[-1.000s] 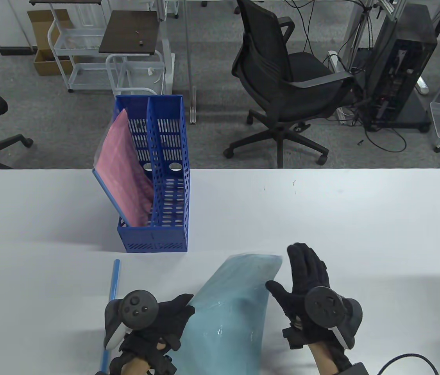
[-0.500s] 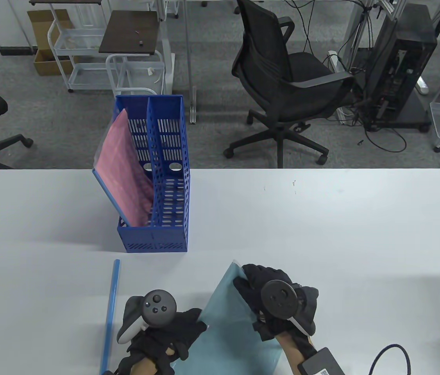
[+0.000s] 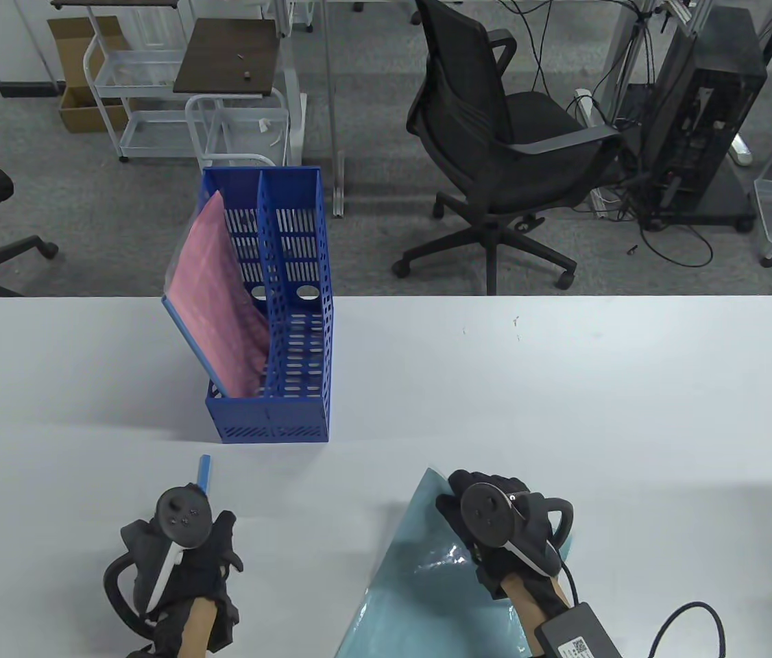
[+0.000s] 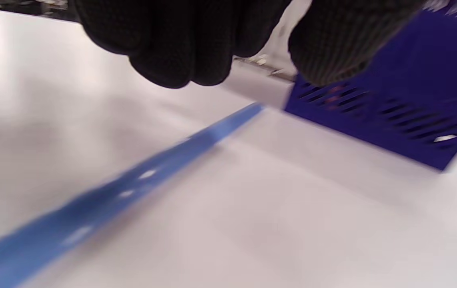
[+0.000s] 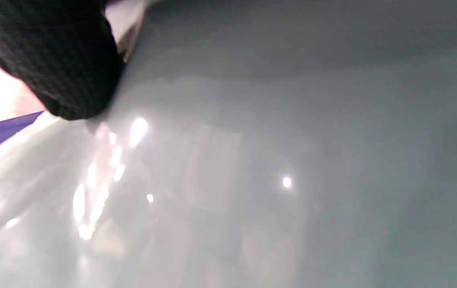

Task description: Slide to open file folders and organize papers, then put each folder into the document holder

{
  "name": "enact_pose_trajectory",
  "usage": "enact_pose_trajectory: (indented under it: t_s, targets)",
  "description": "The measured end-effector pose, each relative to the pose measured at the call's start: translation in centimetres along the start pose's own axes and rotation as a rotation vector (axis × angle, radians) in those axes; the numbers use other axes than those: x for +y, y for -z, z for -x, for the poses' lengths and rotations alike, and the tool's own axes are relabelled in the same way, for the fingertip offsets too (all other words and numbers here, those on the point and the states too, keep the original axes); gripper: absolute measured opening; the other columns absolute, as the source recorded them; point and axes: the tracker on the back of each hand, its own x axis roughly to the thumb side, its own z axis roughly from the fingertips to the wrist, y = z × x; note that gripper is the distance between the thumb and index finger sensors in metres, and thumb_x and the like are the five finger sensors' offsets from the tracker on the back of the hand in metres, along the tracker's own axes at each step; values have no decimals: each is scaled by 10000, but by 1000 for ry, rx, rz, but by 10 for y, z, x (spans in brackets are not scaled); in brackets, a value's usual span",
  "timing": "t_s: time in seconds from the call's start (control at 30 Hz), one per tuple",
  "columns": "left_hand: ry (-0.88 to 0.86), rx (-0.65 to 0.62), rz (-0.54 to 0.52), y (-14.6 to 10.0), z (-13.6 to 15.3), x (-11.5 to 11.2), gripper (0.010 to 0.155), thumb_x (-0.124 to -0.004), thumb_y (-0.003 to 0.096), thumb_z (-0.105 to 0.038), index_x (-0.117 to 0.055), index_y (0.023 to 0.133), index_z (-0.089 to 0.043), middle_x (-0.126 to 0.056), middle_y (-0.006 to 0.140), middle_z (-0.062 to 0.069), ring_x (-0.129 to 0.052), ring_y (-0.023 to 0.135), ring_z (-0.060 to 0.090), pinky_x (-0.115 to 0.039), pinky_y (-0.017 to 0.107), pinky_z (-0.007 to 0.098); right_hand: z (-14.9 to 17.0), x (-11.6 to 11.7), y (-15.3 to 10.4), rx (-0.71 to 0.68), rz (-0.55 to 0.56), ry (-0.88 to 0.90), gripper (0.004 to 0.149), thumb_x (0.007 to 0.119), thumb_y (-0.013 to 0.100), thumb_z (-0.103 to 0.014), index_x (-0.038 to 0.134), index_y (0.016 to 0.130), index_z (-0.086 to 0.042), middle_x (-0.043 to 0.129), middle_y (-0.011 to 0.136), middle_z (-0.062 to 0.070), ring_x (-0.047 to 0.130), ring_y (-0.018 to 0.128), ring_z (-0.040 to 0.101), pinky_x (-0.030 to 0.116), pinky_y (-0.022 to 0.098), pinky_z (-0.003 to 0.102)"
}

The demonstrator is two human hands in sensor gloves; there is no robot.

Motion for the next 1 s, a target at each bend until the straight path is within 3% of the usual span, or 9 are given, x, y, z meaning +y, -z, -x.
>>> enact_pose_trajectory:
  t_s: [0.13,0.27,0.53,0.6,0.63,0.73,0.8,0.9,1.0]
  targets:
    - [71,83,161,16,4,-17,645,-884,437,-441,-787,996,-133,-886,883,146,-948,684,388,-806,524,537,2,1,-2,3,-3,-14,456,885,288,-524,932,643,-242,1042,421,-51,997,244,150,900,370,380]
    - [279,132,63,19,-15,-24,572,-891,423,-393,-818,934,-145,-931,788,84,-997,589,305,-847,472,486,2,1,-2,-4,-11,-25,454,883,289,-522,931,644,-244,1042,422,-52,998,245,149,900,371,379]
    - [339,122,51,14,-28,-30,538,-874,359,-450,-897,791,-129,-984,588,50,-1035,397,230,-886,345,437,1,3,-2,-32,-20,2,454,883,285,-524,929,643,-250,1040,423,-55,996,250,147,900,378,377]
    - [193,58,192,12,-28,-22,526,-866,363,-466,-913,790,-161,-1003,597,23,-1047,407,208,-896,355,415,-1,4,-3,-50,-30,35,449,883,287,-515,928,646,-249,1040,427,-51,995,256,152,897,385,381]
    - [-74,-62,319,8,-29,-18,522,-865,369,-458,-921,786,-148,-1005,591,34,-1044,401,220,-892,349,421,-2,4,-3,-66,-40,49,447,881,287,-508,927,648,-248,1038,432,-50,995,262,152,895,390,382]
    - [-436,-351,492,-7,-53,-7,509,-857,386,-449,-922,794,-151,-1002,596,58,-1033,401,233,-883,350,418,-7,6,-4,-103,-59,70,442,876,289,-498,923,653,-253,1035,442,-49,993,274,155,890,403,384]
    - [-564,-540,450,-18,-77,4,504,-849,398,-441,-910,817,-166,-999,625,59,-1034,415,235,-887,351,411,-12,6,-6,-137,-64,96,441,879,287,-494,925,652,-252,1035,443,-47,992,277,161,887,409,387]
    - [-716,-669,296,-25,-106,19,496,-857,406,-426,-891,842,-192,-991,668,54,-1029,431,238,-884,357,403,-19,5,-10,-191,-67,115,439,880,285,-493,926,650,-254,1035,442,-45,992,281,162,886,413,389]
    - [-900,-702,221,-20,-114,21,493,-854,421,-419,-862,869,-214,-971,717,42,-1019,433,221,-881,359,386,-27,0,-15,-244,-69,135,436,884,284,-493,927,648,-256,1037,442,-44,993,284,164,885,416,392]
